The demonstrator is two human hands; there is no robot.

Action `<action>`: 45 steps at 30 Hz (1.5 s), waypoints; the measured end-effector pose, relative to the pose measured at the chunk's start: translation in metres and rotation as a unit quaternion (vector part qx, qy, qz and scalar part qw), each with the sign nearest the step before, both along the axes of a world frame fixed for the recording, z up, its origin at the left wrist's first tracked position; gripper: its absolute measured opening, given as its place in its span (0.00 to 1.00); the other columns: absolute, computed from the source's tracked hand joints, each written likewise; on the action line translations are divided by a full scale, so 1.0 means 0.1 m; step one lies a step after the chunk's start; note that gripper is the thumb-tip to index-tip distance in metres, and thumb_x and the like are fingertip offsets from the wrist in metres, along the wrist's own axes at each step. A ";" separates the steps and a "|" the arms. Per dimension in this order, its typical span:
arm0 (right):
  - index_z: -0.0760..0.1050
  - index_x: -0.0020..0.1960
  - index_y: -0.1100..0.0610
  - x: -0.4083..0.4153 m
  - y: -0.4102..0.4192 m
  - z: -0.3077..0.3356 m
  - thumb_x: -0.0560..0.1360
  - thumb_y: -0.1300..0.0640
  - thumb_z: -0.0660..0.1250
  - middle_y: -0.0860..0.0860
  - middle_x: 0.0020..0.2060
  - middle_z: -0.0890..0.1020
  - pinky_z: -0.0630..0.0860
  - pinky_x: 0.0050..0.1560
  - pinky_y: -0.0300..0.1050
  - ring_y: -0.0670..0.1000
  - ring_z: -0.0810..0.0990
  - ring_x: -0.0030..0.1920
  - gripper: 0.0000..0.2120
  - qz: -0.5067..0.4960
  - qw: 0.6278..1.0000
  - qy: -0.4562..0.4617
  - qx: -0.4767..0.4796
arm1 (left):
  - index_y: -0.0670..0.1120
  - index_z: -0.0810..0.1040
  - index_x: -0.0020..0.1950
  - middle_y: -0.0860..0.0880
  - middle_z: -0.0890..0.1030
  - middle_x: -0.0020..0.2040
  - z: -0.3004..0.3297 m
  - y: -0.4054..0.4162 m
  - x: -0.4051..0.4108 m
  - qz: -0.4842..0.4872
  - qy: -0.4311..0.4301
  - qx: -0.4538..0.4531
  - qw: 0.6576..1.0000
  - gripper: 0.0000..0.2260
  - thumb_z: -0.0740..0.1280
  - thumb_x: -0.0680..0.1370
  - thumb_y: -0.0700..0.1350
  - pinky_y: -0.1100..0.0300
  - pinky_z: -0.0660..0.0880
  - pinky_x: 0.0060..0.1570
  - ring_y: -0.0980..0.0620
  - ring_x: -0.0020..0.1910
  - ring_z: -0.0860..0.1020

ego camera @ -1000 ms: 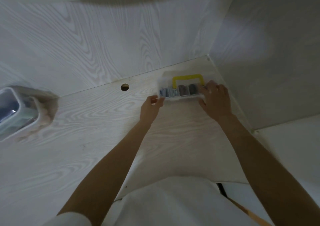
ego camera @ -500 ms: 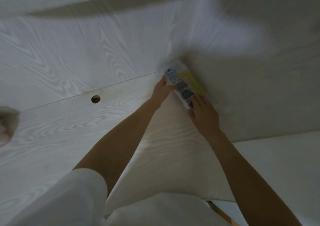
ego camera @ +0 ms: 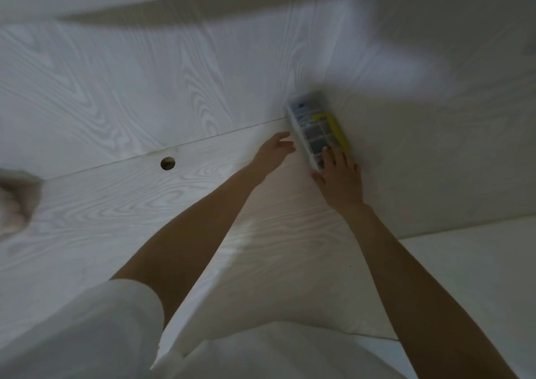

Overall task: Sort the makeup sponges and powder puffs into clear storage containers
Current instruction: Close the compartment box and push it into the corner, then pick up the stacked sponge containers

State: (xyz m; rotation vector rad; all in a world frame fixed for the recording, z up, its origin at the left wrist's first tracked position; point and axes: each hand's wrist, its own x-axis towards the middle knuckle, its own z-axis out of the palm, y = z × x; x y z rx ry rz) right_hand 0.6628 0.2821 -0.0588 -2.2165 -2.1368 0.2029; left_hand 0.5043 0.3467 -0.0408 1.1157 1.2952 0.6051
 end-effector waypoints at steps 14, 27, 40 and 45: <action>0.78 0.50 0.56 -2.46 -0.79 0.12 0.78 0.54 0.59 0.53 0.42 0.81 0.71 0.39 0.44 0.54 0.78 0.42 0.11 0.163 0.977 0.120 -0.072 | 0.53 0.77 0.58 0.53 0.83 0.47 -0.24 -2.20 -3.37 0.192 0.375 0.180 0.889 0.11 0.64 0.77 0.52 0.57 0.74 0.47 0.53 0.46 0.79; 0.66 0.65 0.60 -5.64 -0.43 0.51 0.80 0.51 0.58 0.54 0.57 0.74 0.66 0.49 0.38 0.51 0.73 0.56 0.18 0.131 0.836 0.494 -0.199 | 0.54 0.60 0.71 0.48 0.67 0.68 0.08 -2.27 -6.05 0.452 0.030 0.033 0.891 0.25 0.64 0.77 0.55 0.52 0.65 0.63 0.50 0.64 0.68; 0.62 0.60 0.46 -5.93 -0.23 0.27 0.76 0.48 0.62 0.51 0.61 0.73 0.74 0.57 0.54 0.55 0.75 0.59 0.15 -0.017 0.765 0.570 -0.300 | 0.53 0.66 0.70 0.48 0.76 0.62 0.03 -2.03 -6.08 0.441 -0.023 0.049 0.896 0.19 0.62 0.79 0.49 0.58 0.75 0.52 0.51 0.56 0.77; 0.63 0.64 0.43 -5.24 -0.53 0.30 0.77 0.49 0.62 0.50 0.55 0.78 0.75 0.55 0.52 0.54 0.79 0.55 0.16 -0.031 0.767 0.582 -0.269 | 0.55 0.65 0.67 0.52 0.79 0.53 0.13 -2.16 -5.49 0.426 -0.059 0.016 0.903 0.19 0.64 0.78 0.45 0.62 0.76 0.47 0.57 0.48 0.79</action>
